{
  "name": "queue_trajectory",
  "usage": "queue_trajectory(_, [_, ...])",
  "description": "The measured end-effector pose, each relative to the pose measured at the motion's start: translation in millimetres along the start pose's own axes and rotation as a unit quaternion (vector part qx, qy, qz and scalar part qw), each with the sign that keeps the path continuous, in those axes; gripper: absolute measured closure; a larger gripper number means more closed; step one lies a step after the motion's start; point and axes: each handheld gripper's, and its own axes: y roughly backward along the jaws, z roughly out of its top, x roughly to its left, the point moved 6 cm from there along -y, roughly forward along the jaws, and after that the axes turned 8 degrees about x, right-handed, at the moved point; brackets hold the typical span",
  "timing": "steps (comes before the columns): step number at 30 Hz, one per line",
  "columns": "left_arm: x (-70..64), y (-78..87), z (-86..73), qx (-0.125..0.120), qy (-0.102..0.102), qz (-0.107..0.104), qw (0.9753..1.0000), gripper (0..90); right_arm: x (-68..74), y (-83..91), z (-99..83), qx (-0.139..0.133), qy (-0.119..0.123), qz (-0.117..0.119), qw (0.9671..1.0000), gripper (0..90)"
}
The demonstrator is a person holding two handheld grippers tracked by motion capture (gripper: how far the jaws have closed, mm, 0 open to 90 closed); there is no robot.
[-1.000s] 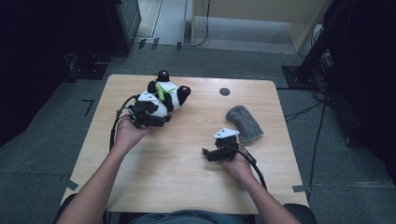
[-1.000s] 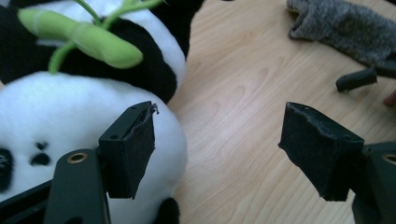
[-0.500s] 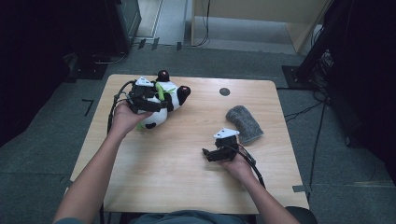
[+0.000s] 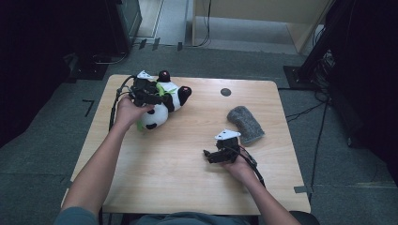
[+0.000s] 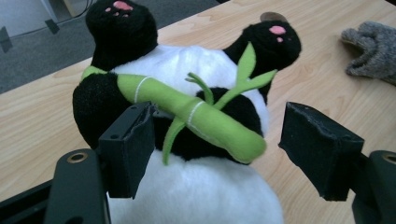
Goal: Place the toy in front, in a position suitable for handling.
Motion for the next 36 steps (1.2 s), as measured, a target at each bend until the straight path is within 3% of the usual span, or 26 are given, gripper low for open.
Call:
queue_trajectory(6, [1.3,-14.4,-4.5,0.021,-0.002,0.003,0.9998,25.0,0.1,0.3,-0.5,0.0,0.0,-0.002,1.0,7.1])
queue_trajectory(13, [5.0,-22.5,-4.3,0.015,-0.001,0.026,0.9996,27.2,0.5,0.1,-0.3,-0.001,-0.003,-0.003,1.0,7.0])
queue_trajectory(18, [6.7,-22.6,-5.4,0.014,-0.003,0.029,0.9995,39.0,0.7,-0.3,0.3,-0.001,-0.006,-0.005,1.0,7.0])
queue_trajectory(20, [5.1,-21.7,-6.8,0.011,-0.023,0.039,0.9989,46.2,0.5,-0.5,0.7,-0.001,-0.009,-0.007,0.9999,7.6])
queue_trajectory(25, [0.6,-20.0,-12.7,-0.011,-0.039,0.047,0.9981,56.4,-3.4,3.5,1.3,0.0,-0.019,-0.012,0.9997,20.7])
queue_trajectory(36, [2.5,-9.5,-11.3,-0.007,-0.011,0.031,0.9994,72.4,-12.6,19.4,12.6,-0.03,-0.05,-0.001,0.9983,22.0])
